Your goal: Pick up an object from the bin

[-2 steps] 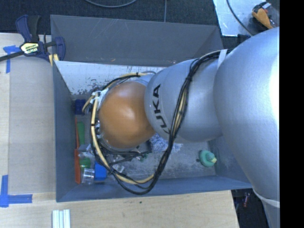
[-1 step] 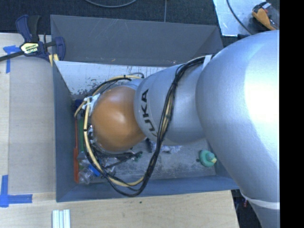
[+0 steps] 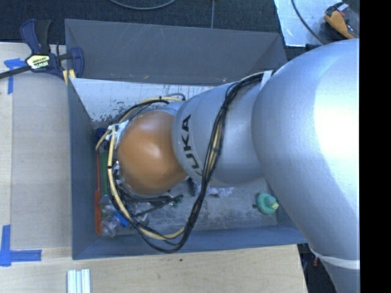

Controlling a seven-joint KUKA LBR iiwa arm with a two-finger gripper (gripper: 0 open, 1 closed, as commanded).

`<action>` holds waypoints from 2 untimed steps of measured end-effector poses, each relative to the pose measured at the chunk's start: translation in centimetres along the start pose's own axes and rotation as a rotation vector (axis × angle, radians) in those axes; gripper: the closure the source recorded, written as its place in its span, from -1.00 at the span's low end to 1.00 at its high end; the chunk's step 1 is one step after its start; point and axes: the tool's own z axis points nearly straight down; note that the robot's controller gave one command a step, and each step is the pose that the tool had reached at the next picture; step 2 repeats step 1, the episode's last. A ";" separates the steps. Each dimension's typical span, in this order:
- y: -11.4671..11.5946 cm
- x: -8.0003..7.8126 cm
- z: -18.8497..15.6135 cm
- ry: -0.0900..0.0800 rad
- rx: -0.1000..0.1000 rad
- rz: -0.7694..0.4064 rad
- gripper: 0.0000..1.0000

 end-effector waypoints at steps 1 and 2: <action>0.2 0.2 -1.4 0.005 -0.005 -0.001 1.00; 0.2 0.2 -1.4 0.005 -0.005 -0.001 1.00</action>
Offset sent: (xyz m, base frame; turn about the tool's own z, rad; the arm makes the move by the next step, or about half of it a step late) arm -0.0021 -0.0008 0.0905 -0.0006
